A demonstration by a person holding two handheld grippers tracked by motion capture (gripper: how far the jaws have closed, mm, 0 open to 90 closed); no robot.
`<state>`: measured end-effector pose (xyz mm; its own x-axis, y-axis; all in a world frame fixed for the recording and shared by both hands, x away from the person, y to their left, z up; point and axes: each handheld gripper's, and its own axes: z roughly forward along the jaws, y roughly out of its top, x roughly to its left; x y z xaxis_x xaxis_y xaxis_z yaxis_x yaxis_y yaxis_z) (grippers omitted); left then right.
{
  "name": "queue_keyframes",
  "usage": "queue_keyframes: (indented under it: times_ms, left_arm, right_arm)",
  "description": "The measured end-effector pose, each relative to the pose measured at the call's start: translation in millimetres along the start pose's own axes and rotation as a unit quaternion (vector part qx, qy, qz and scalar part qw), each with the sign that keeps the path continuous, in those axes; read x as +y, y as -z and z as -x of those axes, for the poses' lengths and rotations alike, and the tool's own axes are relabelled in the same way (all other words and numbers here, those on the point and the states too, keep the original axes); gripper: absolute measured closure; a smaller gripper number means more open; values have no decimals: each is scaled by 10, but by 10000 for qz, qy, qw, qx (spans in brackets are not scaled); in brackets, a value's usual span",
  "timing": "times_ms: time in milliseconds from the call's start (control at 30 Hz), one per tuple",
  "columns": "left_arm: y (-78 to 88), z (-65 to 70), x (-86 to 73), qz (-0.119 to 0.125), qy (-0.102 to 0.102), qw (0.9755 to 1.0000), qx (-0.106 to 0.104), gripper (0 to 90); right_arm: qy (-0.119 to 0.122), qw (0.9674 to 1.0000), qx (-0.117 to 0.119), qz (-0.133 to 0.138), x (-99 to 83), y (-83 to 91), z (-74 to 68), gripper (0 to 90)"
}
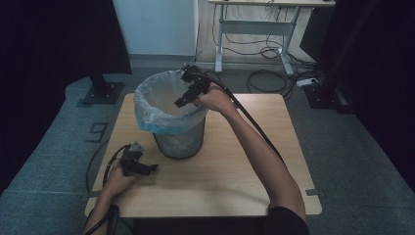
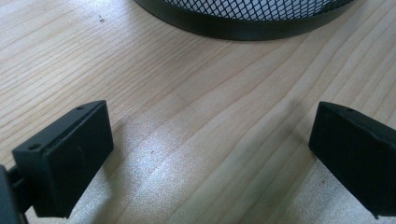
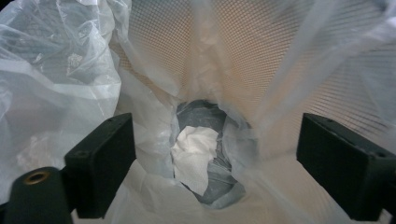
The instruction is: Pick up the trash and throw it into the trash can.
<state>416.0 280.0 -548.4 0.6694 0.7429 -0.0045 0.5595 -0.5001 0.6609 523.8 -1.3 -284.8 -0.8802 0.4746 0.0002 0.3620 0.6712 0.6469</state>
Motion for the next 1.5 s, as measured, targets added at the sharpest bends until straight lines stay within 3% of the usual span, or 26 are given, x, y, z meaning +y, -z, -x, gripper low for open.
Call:
queue_keyframes:
  times_ms: [900, 1200, 1500]
  left_arm:
    - [1, 1, 0, -1, -2, 10000, 2, 0]
    - [0, 0, 0, 0, -1, 10000, 2, 0]
    - [0, 0, 0, 0, -2, 10000, 3, 0]
  right_arm:
    - [-238, 9985, -355, 341, -387, 515, 155, 15]
    - [-312, 9980, -394, 395, -586, 651, 201, 2]
    - [-546, 9957, -509, 554, -820, 821, 271, 0]
